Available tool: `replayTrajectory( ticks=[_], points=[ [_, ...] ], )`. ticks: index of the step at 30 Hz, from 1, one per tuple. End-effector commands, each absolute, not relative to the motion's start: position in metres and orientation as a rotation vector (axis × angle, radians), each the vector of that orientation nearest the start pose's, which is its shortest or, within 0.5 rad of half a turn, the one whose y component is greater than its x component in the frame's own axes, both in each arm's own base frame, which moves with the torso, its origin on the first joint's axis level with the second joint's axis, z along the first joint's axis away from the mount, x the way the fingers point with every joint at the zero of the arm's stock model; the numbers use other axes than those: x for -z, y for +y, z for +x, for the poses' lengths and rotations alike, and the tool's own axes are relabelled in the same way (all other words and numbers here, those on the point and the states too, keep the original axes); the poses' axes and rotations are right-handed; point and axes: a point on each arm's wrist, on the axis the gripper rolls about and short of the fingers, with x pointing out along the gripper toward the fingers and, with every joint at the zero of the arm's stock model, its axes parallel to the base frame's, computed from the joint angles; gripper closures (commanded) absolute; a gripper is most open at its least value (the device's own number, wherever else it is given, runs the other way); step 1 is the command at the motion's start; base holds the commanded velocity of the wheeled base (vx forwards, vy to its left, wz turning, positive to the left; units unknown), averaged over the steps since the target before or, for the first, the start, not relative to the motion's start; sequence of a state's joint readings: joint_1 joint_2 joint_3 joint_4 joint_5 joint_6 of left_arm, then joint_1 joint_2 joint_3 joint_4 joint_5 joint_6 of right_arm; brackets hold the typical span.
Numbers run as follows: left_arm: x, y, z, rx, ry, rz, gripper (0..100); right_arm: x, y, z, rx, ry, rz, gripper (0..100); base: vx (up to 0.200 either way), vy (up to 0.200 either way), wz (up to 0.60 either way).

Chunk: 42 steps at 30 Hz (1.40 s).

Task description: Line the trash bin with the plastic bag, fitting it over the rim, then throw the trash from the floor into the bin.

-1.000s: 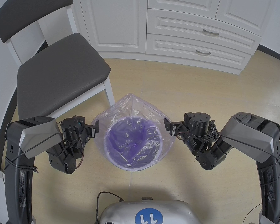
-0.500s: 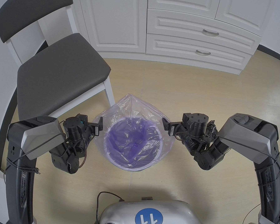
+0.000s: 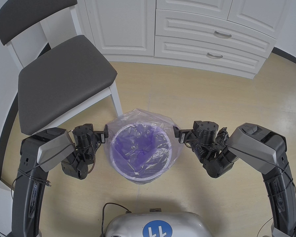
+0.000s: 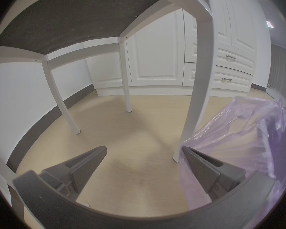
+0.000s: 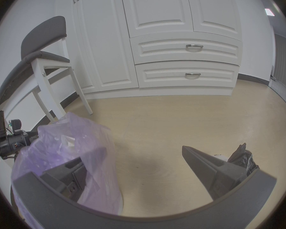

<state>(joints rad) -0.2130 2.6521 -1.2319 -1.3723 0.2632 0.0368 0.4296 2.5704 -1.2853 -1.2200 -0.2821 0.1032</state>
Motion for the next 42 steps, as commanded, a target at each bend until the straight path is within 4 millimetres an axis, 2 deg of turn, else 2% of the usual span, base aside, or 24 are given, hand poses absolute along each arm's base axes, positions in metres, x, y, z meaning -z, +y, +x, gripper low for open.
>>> replayTrajectory(
  ticks=[1, 10, 14, 16, 18, 22, 24, 25, 29, 32, 37, 42],
  points=[
    [0.036, -0.091, 0.46, -0.056, 0.064, 0.05, 0, 0.012, 0.187, 0.444, -0.124, 0.092, 0.072, 0, 0.0, 0.0, 0.0],
    [0.048, -0.087, 0.447, -0.058, 0.164, 0.079, 0, 0.032, 0.178, 0.443, -0.105, 0.202, 0.032, 0, 0.0, 0.0, 0.0],
    [0.042, -0.085, 0.446, -0.059, 0.167, 0.079, 0, 0.031, 0.179, 0.442, -0.122, 0.2, 0.035, 0, 0.0, 0.0, 0.0],
    [0.032, -0.084, 0.446, -0.061, 0.149, 0.073, 0, 0.024, 0.179, 0.443, -0.124, 0.181, 0.043, 0, 0.0, 0.0, 0.0],
    [0.021, -0.083, 0.441, -0.059, 0.139, 0.072, 0, 0.008, 0.178, 0.44, -0.127, 0.148, 0.054, 0, 0.0, 0.0, 0.0],
    [-0.003, -0.081, 0.425, -0.044, 0.136, 0.077, 0, -0.023, 0.176, 0.425, -0.138, 0.116, 0.063, 0, 0.0, 0.0, 0.0],
    [-0.01, -0.081, 0.417, -0.025, 0.144, 0.082, 0, -0.031, 0.175, 0.419, -0.143, 0.118, 0.063, 0, 0.0, 0.0, 0.0],
    [-0.017, -0.081, 0.405, 0.012, 0.161, 0.09, 0, -0.038, 0.173, 0.411, -0.147, 0.127, 0.051, 0, 0.0, 0.0, 0.0],
    [-0.028, -0.077, 0.377, 0.121, 0.21, 0.137, 0, -0.044, 0.164, 0.39, -0.211, 0.172, -0.018, 0, 0.0, 0.0, 0.0],
    [-0.027, -0.076, 0.369, 0.142, 0.231, 0.177, 0, -0.039, 0.161, 0.384, -0.226, 0.202, -0.048, 0, 0.0, 0.0, 0.0],
    [-0.018, -0.076, 0.366, 0.161, 0.263, 0.189, 0, -0.026, 0.159, 0.378, -0.237, 0.281, -0.091, 0, 0.0, 0.0, 0.0],
    [-0.003, -0.076, 0.364, 0.196, 0.342, 0.192, 0, -0.012, 0.162, 0.37, -0.309, 0.352, -0.101, 0, 0.0, 0.0, 0.0]
  ],
)
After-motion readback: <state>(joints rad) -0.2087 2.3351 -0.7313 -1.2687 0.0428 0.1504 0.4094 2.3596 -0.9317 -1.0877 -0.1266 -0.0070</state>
